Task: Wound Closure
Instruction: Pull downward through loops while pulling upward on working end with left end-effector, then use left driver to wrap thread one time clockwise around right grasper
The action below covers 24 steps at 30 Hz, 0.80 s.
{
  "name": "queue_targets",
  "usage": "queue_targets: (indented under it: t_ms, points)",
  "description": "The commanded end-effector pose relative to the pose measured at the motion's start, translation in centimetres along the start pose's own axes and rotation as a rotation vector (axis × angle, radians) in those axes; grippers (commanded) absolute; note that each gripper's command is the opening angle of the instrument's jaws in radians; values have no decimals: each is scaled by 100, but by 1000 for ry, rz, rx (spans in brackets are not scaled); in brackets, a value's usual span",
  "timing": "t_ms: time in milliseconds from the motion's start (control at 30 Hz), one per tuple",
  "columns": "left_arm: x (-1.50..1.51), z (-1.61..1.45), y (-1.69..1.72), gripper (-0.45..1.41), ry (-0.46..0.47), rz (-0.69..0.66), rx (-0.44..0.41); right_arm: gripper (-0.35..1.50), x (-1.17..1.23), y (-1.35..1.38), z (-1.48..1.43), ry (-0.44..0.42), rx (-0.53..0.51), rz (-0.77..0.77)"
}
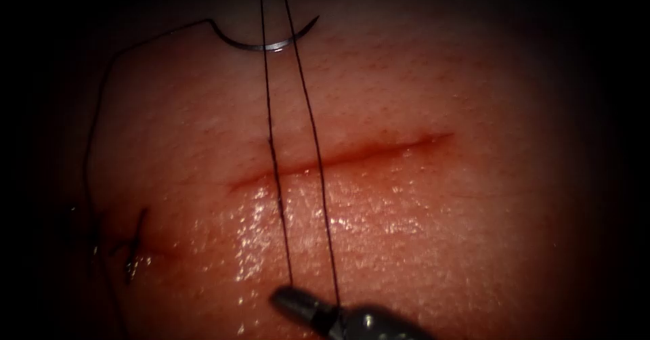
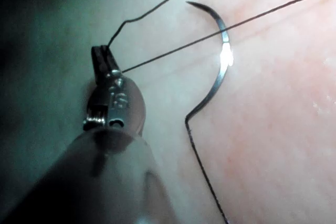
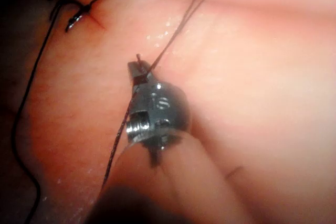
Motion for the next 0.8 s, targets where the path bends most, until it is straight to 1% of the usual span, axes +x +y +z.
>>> queue_targets:
  t_ms: [33, 67, 100, 133, 167, 200, 333, 400, 433, 533, 567, 600, 633, 667, 700, 733, 800]
  points:
    - [2, 4, 2, -45, 52, -41, -11, -35, 11, 1, 4, 131, 23, -47]
    - [9, -3, 11, -45, 88, -67, -29, -35, 22, 3, 0, 210, 44, -119]
    - [9, -3, 11, -45, 88, -67, -29, -35, 22, 3, 0, 210, 44, -119]
    - [21, -16, 25, -45, 141, -99, -69, 51, 36, 6, -5, 303, 48, -240]
    - [35, -31, 38, -45, 193, -130, -112, 106, 46, 8, -9, 354, 44, -308]
    - [46, -42, 46, -45, 223, -156, -145, 120, 50, 9, -11, 371, 42, -328]
    - [89, -85, 68, -45, 324, -197, -227, 140, 65, 11, -21, 447, 38, -385]
    - [111, -106, 74, -45, 377, -209, -268, 141, 69, 11, -24, 463, 39, -417]
    - [138, -130, 77, -45, 420, -225, -303, 141, 72, 12, -26, 462, 46, -421]
    - [179, -166, 77, -45, 479, -247, -358, 141, 74, 15, -29, 465, 47, -485]
    - [199, -185, 79, -45, 504, -252, -391, 140, 75, 19, -31, 456, 60, -504]
    - [209, -193, 80, -45, 513, -253, -403, 136, 75, 21, -33, 447, 70, -511]
    - [225, -209, 83, -45, 531, -253, -426, 126, 76, 24, -37, 408, 91, -531]
    - [235, -218, 85, -45, 531, -251, -441, 125, 77, 27, -41, 381, 104, -544]
    - [250, -233, 88, -45, 533, -253, -461, 126, 80, 30, -50, 360, 118, -577]
    - [250, -233, 88, -45, 533, -253, -461, 126, 80, 30, -50, 360, 118, -577]
    - [260, -244, 90, -45, 537, -269, -477, 135, 84, 31, -59, 360, 143, -600]
